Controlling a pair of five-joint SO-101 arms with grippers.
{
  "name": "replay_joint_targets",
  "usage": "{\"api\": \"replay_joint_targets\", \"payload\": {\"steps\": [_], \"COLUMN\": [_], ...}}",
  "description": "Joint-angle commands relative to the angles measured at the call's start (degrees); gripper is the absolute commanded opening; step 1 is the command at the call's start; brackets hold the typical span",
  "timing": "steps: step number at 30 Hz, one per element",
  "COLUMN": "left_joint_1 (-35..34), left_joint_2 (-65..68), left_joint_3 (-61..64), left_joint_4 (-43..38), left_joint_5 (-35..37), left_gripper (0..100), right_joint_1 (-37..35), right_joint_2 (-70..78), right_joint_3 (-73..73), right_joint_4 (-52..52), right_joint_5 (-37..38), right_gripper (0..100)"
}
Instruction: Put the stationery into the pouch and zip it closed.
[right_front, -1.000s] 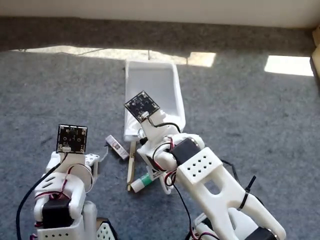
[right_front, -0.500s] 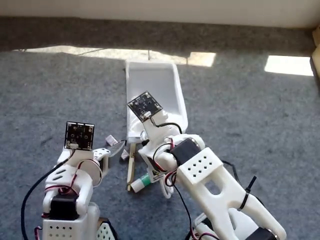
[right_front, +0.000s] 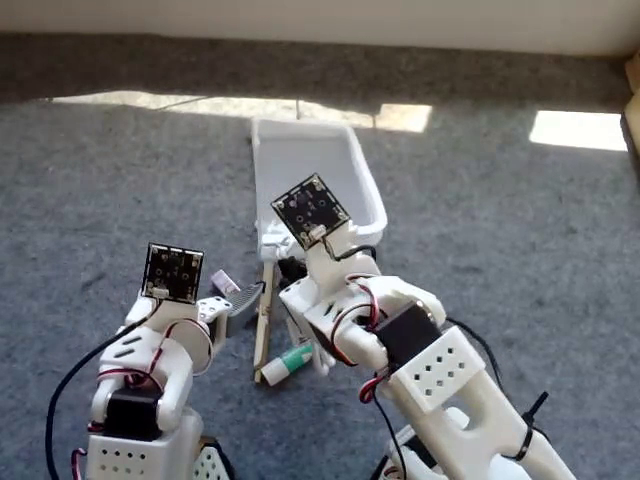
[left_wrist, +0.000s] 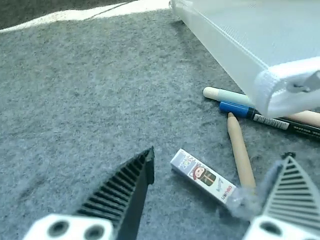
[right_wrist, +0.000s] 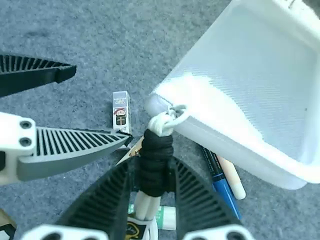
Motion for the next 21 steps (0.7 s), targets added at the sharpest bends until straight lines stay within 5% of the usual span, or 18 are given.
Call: {"api": "replay_joint_targets", "payload": {"steps": [1, 21], "left_joint_1": [1.1, 3.5], "left_joint_2": [-0.6, -0.6], "left_joint_3": [-2.9, 6.0], "left_joint_4": [-1.6, -18.4], "left_joint_5": [0.8, 2.2], "left_gripper": [36, 36], "right_joint_1": [0.4, 0.3], "right_joint_2": [-2.3, -2.7], "right_joint_3": [1.0, 1.5], "right_joint_4": [0.1, 0.1], "right_joint_5": [-0.3, -0.2], "right_gripper": [0.6, 0.6]}}
